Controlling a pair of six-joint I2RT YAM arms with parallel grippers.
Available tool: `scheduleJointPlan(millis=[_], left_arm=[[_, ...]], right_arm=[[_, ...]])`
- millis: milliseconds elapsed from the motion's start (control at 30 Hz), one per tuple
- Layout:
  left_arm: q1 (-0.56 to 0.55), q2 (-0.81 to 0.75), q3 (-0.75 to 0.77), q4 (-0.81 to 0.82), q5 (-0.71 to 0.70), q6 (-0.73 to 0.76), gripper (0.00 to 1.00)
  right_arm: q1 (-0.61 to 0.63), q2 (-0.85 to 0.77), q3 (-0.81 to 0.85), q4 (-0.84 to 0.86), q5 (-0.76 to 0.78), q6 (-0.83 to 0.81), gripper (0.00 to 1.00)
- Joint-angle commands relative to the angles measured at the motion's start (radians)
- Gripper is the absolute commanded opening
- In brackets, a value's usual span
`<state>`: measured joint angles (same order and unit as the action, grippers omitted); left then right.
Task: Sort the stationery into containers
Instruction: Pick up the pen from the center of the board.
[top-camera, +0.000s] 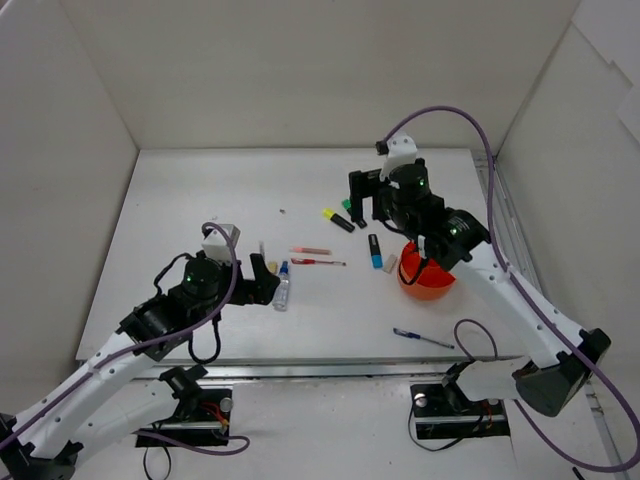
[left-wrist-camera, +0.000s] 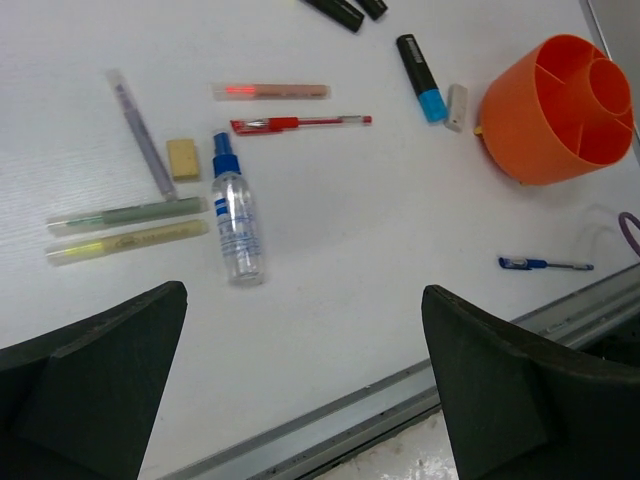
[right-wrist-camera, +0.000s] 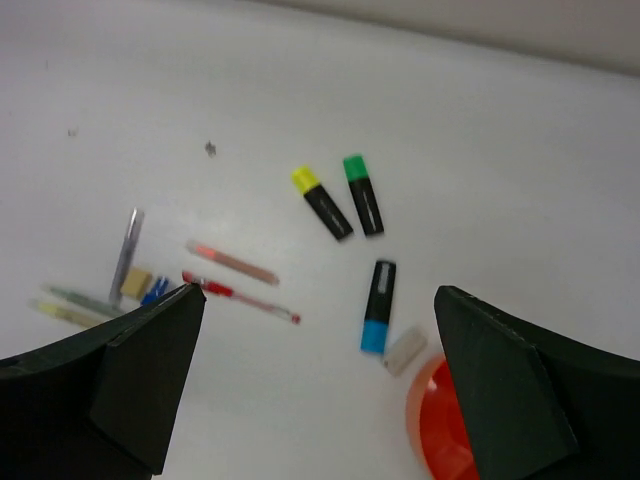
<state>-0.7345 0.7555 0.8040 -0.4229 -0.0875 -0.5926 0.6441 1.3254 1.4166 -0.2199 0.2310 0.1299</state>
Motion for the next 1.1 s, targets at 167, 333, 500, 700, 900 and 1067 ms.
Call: scheduleJointPlan(millis=[167,333,500,700,900,1067], left_arm=[[0.007,-0.058,-0.051,-0.002,-0.045,0.013,1.0],[0.007,-0.051,-0.081,0.056,0.005,0.039,1.0],[0.007,-0.053,-0.091,0.055,0.029,0.048,1.0],[0.007,-0.045,-0.085,0.058,0.077,0.059,1.0],[0.007,-0.015,-0.083,0.062,0.075,0.054,1.0],[0.007,0.014,-0.074,0.067,0.075,0.056,1.0]], right_arm=[[0.172,-0.127,-0.197,-0.59,-0.128,0.186,0.98],[0.209,-0.078,-0.369,-0.634,-0.107,0.318,0.98],[0.149,0.037,-0.445,-0.631,-0.024,0.34,0.98],[0.101,0.164,-0.488,-0.631,-0.035,0.316,0.98],[0.065,0.279,-0.512,-0.619,-0.065,0.307,0.92],[0.042,0.308,-0.502,-0.607,-0.088,0.286,0.8]])
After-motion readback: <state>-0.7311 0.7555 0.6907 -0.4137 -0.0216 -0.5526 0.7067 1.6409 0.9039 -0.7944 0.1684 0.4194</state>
